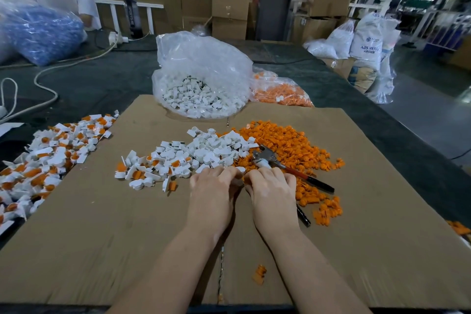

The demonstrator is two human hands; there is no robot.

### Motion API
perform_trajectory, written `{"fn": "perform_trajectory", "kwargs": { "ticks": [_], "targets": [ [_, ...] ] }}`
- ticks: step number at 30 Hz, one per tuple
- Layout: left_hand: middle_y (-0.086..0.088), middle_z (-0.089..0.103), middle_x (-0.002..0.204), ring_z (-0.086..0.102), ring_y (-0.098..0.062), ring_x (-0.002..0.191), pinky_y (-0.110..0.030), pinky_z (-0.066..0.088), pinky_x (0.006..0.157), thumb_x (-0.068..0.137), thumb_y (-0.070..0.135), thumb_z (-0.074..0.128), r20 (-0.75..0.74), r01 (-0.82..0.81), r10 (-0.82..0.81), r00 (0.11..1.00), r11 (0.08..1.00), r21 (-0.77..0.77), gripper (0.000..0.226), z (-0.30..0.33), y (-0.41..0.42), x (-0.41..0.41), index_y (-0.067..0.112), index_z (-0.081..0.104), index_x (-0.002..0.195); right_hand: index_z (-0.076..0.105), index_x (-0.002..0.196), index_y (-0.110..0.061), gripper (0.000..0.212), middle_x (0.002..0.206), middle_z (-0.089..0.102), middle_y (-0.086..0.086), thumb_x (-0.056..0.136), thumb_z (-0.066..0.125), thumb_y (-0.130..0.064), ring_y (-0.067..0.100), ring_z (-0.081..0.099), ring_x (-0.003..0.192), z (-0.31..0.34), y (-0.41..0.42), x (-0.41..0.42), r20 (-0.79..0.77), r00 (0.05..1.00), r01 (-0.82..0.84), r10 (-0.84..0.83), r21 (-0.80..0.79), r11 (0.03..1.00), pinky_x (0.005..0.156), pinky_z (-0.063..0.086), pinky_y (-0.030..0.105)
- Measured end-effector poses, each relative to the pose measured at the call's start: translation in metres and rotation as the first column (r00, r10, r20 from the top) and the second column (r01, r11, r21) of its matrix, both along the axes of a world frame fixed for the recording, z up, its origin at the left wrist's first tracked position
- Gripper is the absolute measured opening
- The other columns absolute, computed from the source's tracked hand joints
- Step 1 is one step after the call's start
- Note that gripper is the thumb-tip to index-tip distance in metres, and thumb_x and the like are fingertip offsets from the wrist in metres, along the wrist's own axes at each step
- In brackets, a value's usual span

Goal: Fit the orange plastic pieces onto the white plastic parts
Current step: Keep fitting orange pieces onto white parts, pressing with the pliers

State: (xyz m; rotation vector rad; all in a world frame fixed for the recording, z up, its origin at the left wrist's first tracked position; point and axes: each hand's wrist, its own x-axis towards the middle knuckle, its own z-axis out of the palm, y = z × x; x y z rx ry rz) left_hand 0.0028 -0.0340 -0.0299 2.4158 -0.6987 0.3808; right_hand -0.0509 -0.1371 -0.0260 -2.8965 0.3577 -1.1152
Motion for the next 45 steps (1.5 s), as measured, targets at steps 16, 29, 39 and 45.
{"fn": "perform_trajectory", "kwargs": {
  "ticks": [16,29,39,45],
  "targets": [
    [0.005,0.062,0.084,0.047,-0.014,0.086,-0.024,0.023,0.08,0.089,0.028,0.06,-0.081,0.004,-0.016,0.997,0.99,-0.143,0.007,0.0032,0.002,0.0028,0.022,0.059,0.091,0.061,0.076,-0.013,0.02,0.071,0.059,0.001,0.071,0.078,-0.005,0.021,0.054,0.066,0.004,0.0024,-0.0036,0.032,0.998,-0.057,0.054,0.1,0.993,0.067,0.043,0.036],
    [0.006,0.056,0.076,0.048,-0.013,0.069,-0.022,0.028,0.057,0.093,0.025,0.051,-0.151,0.0,-0.037,0.988,0.971,-0.239,0.008,0.0087,0.0026,-0.0033,0.018,0.056,0.095,0.066,0.08,-0.013,0.008,0.073,0.063,-0.001,0.078,0.073,-0.017,0.022,0.057,0.068,0.0021,-0.0012,-0.0037,0.04,0.994,-0.109,0.104,0.17,0.979,0.068,0.042,0.036],
    [0.017,0.054,0.073,0.05,0.003,0.07,-0.003,0.036,0.062,0.091,0.021,0.057,-0.286,0.019,-0.121,0.951,0.942,-0.335,0.005,0.0094,0.0064,0.0021,0.024,0.057,0.087,0.069,0.081,-0.01,0.01,0.074,0.067,0.001,0.074,0.076,-0.007,0.021,0.06,0.07,0.0062,-0.0013,-0.0062,0.1,0.974,-0.225,0.205,0.262,0.939,0.068,0.038,0.031],
    [0.014,0.06,0.078,0.055,0.0,0.076,-0.005,0.037,0.06,0.09,0.022,0.058,-0.359,0.012,-0.151,0.921,0.932,-0.361,0.022,0.0103,0.0077,0.0021,0.038,0.051,0.076,0.064,0.07,-0.011,0.014,0.064,0.062,0.0,0.075,0.076,-0.014,0.021,0.056,0.062,0.006,-0.0003,-0.0056,0.07,0.988,-0.153,0.138,0.282,0.947,0.067,0.038,0.033]
  ]
}}
